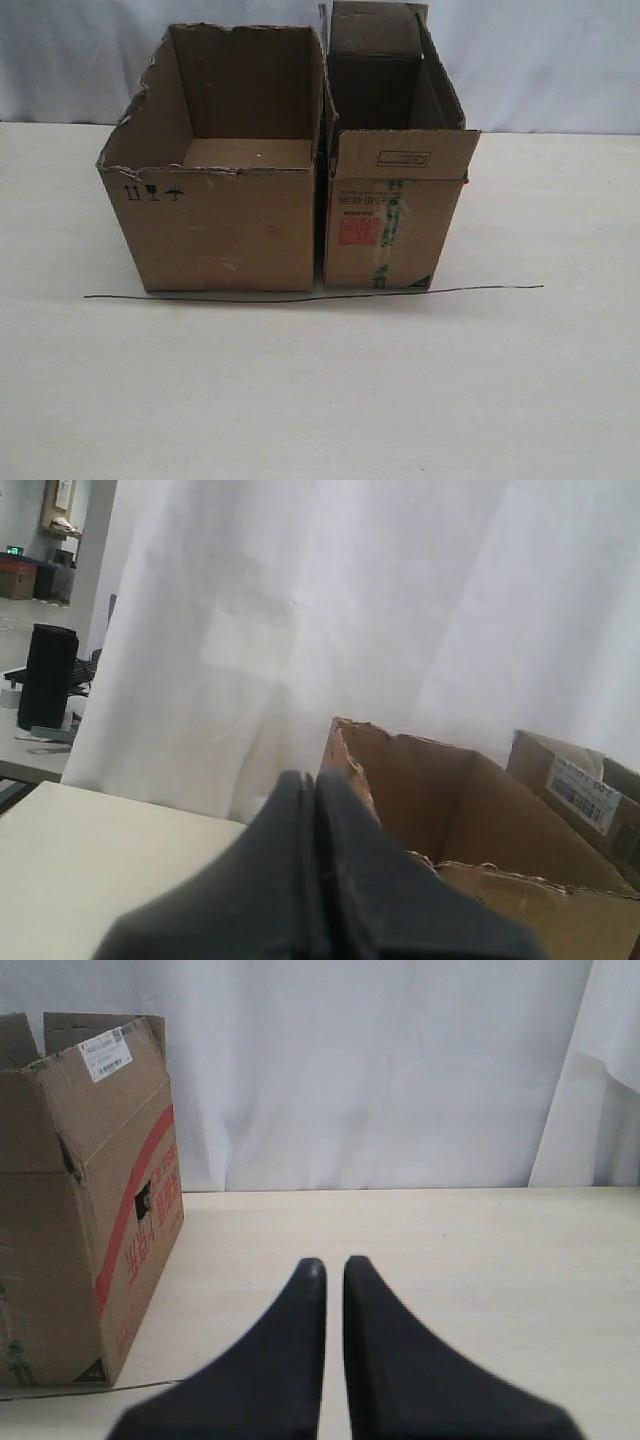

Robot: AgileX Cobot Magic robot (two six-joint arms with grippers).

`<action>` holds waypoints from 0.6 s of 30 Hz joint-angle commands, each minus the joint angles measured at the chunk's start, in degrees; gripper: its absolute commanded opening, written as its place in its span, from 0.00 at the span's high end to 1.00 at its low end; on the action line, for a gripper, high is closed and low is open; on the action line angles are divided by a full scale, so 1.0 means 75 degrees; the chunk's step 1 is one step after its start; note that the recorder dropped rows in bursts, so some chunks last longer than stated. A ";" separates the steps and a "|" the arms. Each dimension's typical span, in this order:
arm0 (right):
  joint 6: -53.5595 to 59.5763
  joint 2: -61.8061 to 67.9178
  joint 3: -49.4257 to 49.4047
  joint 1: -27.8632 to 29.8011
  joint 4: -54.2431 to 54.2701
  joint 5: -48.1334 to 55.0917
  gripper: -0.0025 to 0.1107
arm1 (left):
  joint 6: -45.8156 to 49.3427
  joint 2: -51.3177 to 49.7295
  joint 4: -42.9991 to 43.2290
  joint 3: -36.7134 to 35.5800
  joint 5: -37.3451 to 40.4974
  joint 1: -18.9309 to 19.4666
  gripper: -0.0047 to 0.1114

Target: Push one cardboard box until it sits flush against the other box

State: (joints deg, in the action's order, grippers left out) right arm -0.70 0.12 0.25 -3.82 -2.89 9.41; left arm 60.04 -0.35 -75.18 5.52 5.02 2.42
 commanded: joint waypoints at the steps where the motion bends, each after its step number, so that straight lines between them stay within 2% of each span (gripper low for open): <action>1: -0.0010 -0.0016 -0.0033 0.0047 -0.0075 -0.0037 0.93 | -0.0054 0.0027 -0.0094 -0.0009 0.0074 -0.0069 0.96; 4: -0.0010 -0.0016 -0.0033 0.0047 -0.0075 -0.0037 0.93 | -0.0054 0.0027 0.0125 -0.0009 -0.0123 -0.0069 0.96; 6: -0.0010 -0.0016 -0.0033 0.0047 -0.0075 -0.0037 0.93 | -0.0686 0.0027 0.1289 -0.0009 -0.0391 -0.0055 0.96; 7: -0.0010 -0.0016 -0.0033 0.0047 -0.0075 -0.0037 0.93 | -0.1531 0.0027 0.2115 -0.0023 -0.0519 -0.0055 0.96; 11: -0.0010 -0.0016 -0.0033 0.0047 -0.0075 -0.0037 0.93 | -0.6445 0.0027 0.7650 -0.0123 -0.0830 -0.0055 0.96; 12: -0.0010 -0.0016 -0.0033 0.0047 -0.0075 -0.0037 0.93 | -0.7247 0.0027 0.8605 -0.0199 -0.0830 -0.0055 0.96; 14: -0.0010 -0.0016 -0.0033 0.0047 -0.0075 -0.0037 0.93 | -0.8227 0.0027 0.9357 -0.0481 -0.0814 -0.0055 0.96; 17: -0.0010 -0.0016 -0.0033 0.0047 -0.0075 -0.0037 0.93 | -0.8302 0.0027 0.9342 -0.0736 -0.1211 -0.0055 0.96; 18: -0.0010 -0.0016 -0.0033 0.0047 -0.0075 -0.0037 0.93 | -0.8341 0.0027 0.9444 -0.0736 -0.0984 -0.0055 0.96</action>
State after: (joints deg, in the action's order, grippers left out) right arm -0.70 0.12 0.25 -3.82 -2.89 9.41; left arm 1.26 -0.22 -8.24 0.62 -1.50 2.42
